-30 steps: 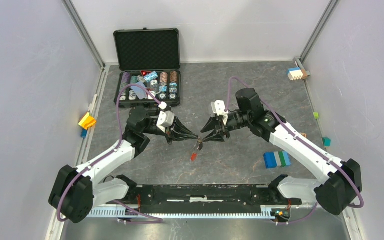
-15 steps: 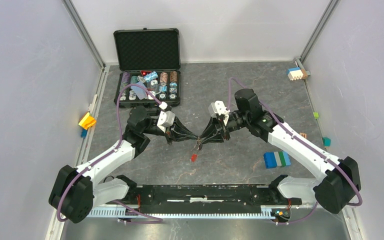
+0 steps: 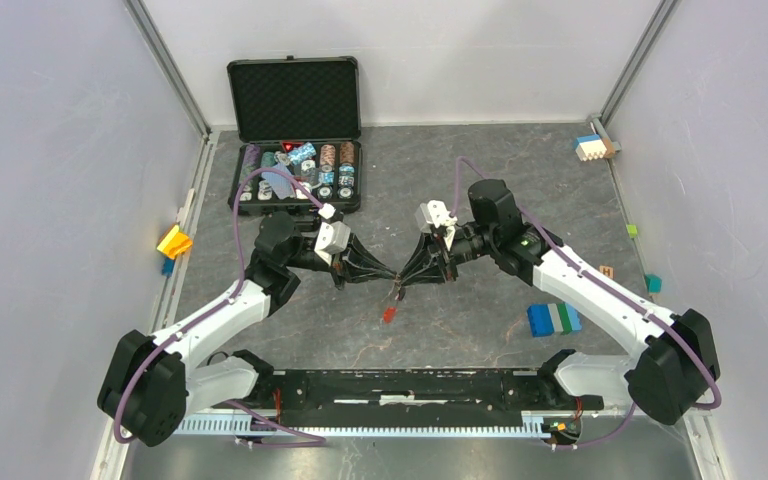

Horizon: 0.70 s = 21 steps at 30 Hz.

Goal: Put the keys on the keyring

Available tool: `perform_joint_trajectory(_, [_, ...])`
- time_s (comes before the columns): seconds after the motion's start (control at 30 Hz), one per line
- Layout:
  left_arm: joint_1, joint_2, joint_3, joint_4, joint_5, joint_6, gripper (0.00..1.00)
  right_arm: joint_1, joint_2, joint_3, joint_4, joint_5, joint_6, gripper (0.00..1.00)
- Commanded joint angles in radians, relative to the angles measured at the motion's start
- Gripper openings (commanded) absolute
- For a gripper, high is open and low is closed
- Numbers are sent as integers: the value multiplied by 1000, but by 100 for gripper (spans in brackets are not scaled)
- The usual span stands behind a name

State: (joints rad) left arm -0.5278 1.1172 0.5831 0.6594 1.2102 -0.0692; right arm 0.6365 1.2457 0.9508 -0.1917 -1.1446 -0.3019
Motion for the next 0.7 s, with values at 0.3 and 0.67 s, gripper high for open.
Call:
perform_joint_trajectory(0.3, [3, -18, 5, -31, -17, 97, 2, 1, 0, -9, 85, -15, 57, 0])
perform_joint_trajectory(0.67, [2, -20, 155, -713, -90, 663, 11, 0, 5, -14, 130, 28, 185, 0])
